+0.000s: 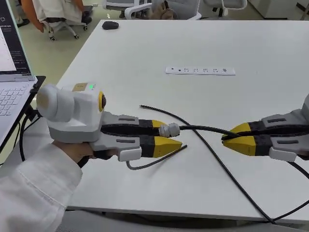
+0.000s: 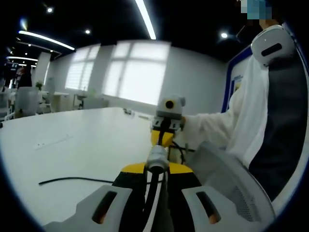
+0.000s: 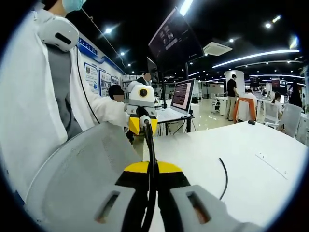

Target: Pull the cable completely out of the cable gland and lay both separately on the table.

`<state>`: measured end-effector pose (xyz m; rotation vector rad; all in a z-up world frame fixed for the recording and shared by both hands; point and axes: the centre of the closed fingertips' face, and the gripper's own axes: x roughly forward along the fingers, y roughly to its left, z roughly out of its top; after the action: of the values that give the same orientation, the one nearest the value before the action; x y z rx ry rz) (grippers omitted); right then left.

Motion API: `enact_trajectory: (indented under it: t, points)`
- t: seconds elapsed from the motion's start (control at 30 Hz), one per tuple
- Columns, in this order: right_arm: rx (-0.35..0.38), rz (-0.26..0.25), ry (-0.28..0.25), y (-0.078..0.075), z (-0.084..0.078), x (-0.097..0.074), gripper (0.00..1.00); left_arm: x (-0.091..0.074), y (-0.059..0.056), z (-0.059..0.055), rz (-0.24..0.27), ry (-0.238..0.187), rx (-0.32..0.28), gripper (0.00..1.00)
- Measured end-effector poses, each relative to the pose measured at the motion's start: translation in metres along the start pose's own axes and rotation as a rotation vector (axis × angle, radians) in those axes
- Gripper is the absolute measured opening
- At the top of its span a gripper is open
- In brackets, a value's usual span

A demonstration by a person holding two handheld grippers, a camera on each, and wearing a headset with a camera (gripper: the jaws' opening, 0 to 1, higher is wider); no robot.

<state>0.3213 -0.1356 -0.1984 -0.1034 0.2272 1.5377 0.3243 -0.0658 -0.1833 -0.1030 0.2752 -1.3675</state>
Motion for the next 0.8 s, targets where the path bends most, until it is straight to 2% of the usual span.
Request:
enact_trajectory:
  t: [0.2, 0.33, 0.57, 0.7, 0.8]
  points:
    - [0.021, -0.024, 0.012, 0.000, -0.010, -0.011, 0.02, 0.000, 0.000, -0.001, -0.003, 0.004, 0.000, 0.16]
    - [0.029, -0.033, 0.019, 0.001, -0.013, -0.013, 0.02, 0.000, -0.001, -0.002, -0.003, 0.009, -0.002, 0.16]
    - [0.034, -0.033, 0.026, 0.002, -0.014, -0.007, 0.02, -0.002, 0.000, -0.003, 0.002, 0.007, -0.007, 0.16]
    - [0.006, -0.035, 0.035, 0.000, -0.011, -0.003, 0.02, -0.004, 0.001, -0.002, 0.008, 0.008, -0.018, 0.16]
    - [-0.007, -0.049, 0.037, -0.004, -0.008, 0.000, 0.07, -0.005, 0.001, -0.001, 0.011, -0.001, -0.016, 0.16]
